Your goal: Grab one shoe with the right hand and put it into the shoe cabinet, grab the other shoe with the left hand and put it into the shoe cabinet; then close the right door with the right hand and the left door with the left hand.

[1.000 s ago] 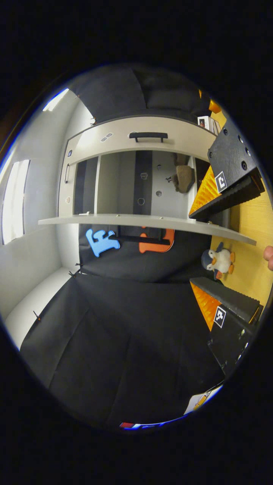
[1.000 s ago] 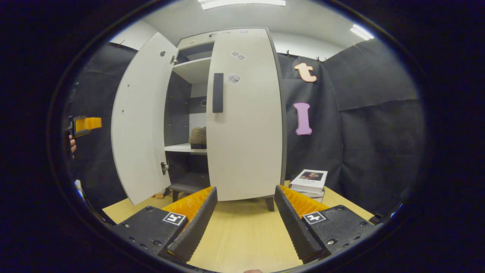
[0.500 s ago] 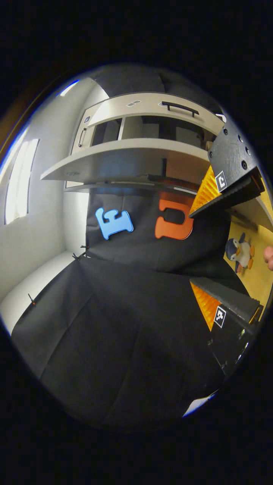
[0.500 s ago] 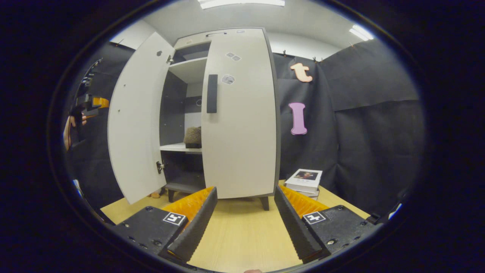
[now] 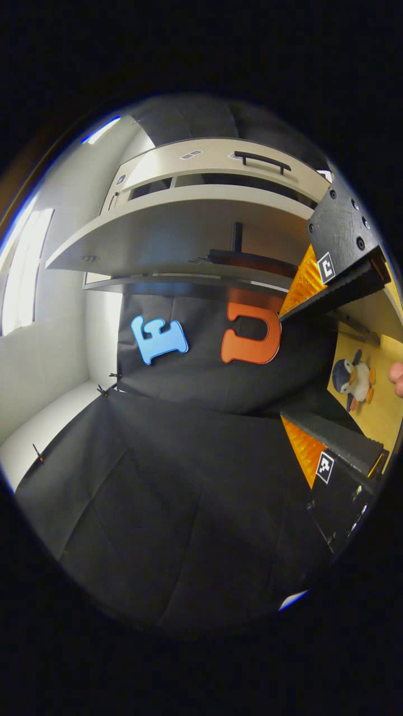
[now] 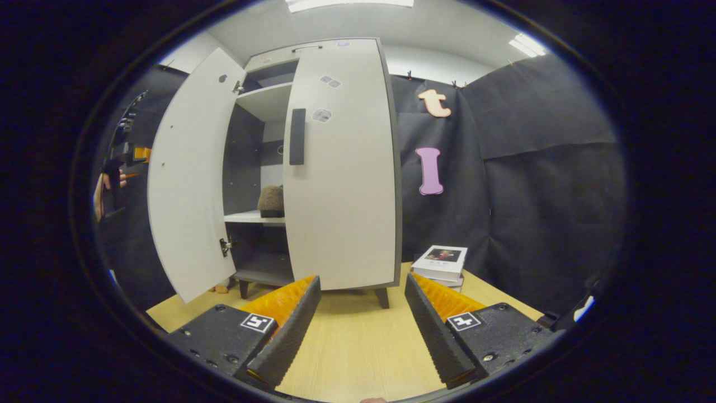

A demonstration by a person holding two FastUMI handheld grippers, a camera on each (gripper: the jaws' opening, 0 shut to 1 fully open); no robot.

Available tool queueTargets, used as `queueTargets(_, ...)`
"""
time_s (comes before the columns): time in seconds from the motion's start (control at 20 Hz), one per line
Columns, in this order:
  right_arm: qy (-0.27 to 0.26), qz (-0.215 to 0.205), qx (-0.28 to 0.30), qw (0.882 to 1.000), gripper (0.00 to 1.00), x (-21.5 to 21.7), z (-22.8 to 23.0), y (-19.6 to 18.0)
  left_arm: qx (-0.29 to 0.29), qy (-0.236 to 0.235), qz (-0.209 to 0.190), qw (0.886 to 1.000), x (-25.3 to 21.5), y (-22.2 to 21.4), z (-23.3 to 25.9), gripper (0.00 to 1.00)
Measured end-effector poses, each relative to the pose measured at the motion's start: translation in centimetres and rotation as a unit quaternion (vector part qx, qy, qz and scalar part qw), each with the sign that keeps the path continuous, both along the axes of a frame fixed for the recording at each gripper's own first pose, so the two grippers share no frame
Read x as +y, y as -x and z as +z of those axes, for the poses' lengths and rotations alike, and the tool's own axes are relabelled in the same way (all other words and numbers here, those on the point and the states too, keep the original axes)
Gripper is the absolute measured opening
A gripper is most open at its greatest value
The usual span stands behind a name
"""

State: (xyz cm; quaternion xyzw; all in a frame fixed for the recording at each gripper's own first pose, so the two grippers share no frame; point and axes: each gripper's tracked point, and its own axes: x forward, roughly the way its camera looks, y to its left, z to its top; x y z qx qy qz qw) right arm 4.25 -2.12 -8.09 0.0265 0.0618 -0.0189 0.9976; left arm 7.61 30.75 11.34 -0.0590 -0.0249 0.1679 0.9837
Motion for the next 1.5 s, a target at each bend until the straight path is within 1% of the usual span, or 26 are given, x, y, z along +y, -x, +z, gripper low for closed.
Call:
queueTargets(0.15, 0.003, 0.007, -0.003, 1.000, 0.95, 0.5, 0.3, -0.3, 0.003, 0.007, -0.006, 1.000, -0.4, -0.2, 0.0, 0.93)
queueTargets(0.2, 0.004, 0.008, -0.004, 1.000, 0.97, 0.6, 0.3, -0.3, 0.002, 0.001, -0.006, 1.000, -0.6, -0.2, 0.1, 0.93)
queueTargets(0.4, 0.007, 0.012, -0.004, 1.000, 0.98, 0.7, 0.3, -0.4, 0.007, -0.020, -0.019, 1.000, -2.5, -0.2, 0.4, 0.92)
queueTargets(0.75, 0.010, 0.000, 0.000, 1.000, 0.98, -0.4, 0.6, -0.2, 0.018, -0.018, -0.096, 0.995, -9.8, -2.0, 0.1, 0.92)
queueTargets(0.8, 0.010, -0.003, 0.000, 1.000, 0.95, -0.6, 0.7, -0.1, 0.021, -0.010, -0.110, 0.994, -11.1, -2.7, -0.1, 0.92)
queueTargets(0.85, 0.011, -0.008, -0.002, 1.000, 0.98, -0.9, 0.8, 0.0, 0.020, -0.004, -0.122, 0.992, -12.3, -3.5, -0.3, 0.93)
queueTargets(0.9, 0.012, -0.014, -0.004, 1.000, 0.98, -1.5, 1.0, 0.2, 0.019, 0.001, -0.128, 0.992, -13.4, -4.1, -0.4, 0.93)
queueTargets(1.0, 0.014, -0.027, -0.007, 1.000, 0.98, -2.6, 1.4, 0.6, 0.010, 0.000, -0.139, 0.990, -15.4, -5.5, -0.2, 0.93)
queueTargets(1.1, 0.015, -0.041, -0.012, 0.999, 0.97, -3.7, 1.7, 0.8, -0.002, -0.002, -0.159, 0.987, -17.6, -7.0, 0.2, 0.92)
queueTargets(1.15, 0.014, -0.046, -0.015, 0.999, 0.95, -4.0, 1.9, 1.0, -0.006, -0.005, -0.164, 0.986, -18.6, -7.9, 0.3, 0.93)
queueTargets(1.2, 0.013, -0.051, -0.017, 0.998, 0.97, -4.2, 2.0, 1.3, -0.009, -0.009, -0.164, 0.986, -19.1, -8.8, 0.3, 0.93)
queueTargets(1.3, 0.012, -0.058, -0.021, 0.998, 0.97, -4.8, 2.4, 1.5, -0.012, -0.012, -0.165, 0.986, -19.6, -9.9, 0.4, 0.93)
queueTargets(1.4, 0.013, -0.063, -0.023, 0.998, 0.98, -5.2, 2.5, 1.8, -0.010, -0.012, -0.161, 0.987, -19.5, -9.8, 0.5, 0.93)
queueTargets(1.5, 0.016, -0.066, -0.022, 0.997, 0.97, -5.5, 2.5, 2.2, -0.019, -0.024, -0.152, 0.988, -19.1, -9.6, 1.4, 0.93)
